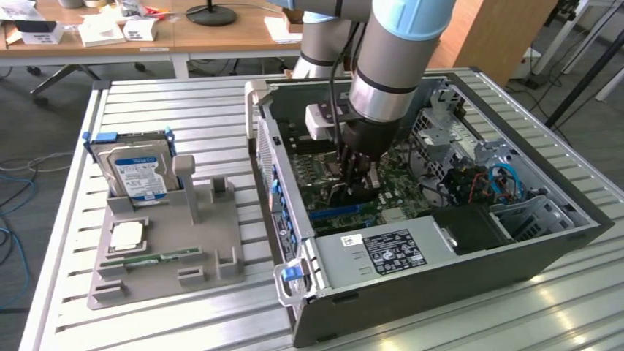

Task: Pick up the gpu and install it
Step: 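Insert the gpu into the slot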

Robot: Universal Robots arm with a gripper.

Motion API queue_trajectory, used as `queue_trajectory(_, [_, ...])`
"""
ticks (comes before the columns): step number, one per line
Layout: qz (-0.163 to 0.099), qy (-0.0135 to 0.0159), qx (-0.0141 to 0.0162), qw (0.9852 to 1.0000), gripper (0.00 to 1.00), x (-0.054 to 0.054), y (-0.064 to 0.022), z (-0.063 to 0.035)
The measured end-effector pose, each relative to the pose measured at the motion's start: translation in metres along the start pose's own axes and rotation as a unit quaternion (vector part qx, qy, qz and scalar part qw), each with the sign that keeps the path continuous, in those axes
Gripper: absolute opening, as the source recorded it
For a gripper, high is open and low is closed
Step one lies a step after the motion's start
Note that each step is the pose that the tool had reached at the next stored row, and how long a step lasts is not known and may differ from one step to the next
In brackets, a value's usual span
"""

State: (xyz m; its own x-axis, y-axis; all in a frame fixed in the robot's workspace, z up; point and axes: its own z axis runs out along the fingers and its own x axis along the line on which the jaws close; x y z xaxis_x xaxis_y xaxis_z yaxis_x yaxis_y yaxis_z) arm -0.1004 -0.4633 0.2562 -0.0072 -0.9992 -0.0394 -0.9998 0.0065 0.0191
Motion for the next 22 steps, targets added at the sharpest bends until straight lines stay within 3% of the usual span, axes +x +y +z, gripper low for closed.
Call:
queue_trajectory(4, [0.000,0.0034,0.0000,1.0000,0.26,0.0000,0.0000,0.0005])
queue_trajectory(9, [0.000,0.0119,0.0001,0.9999,0.26,0.0000,-0.0001,0.0007])
queue_trajectory(22, [0.000,0.0124,0.0001,0.9999,0.26,0.0000,-0.0003,0.0010])
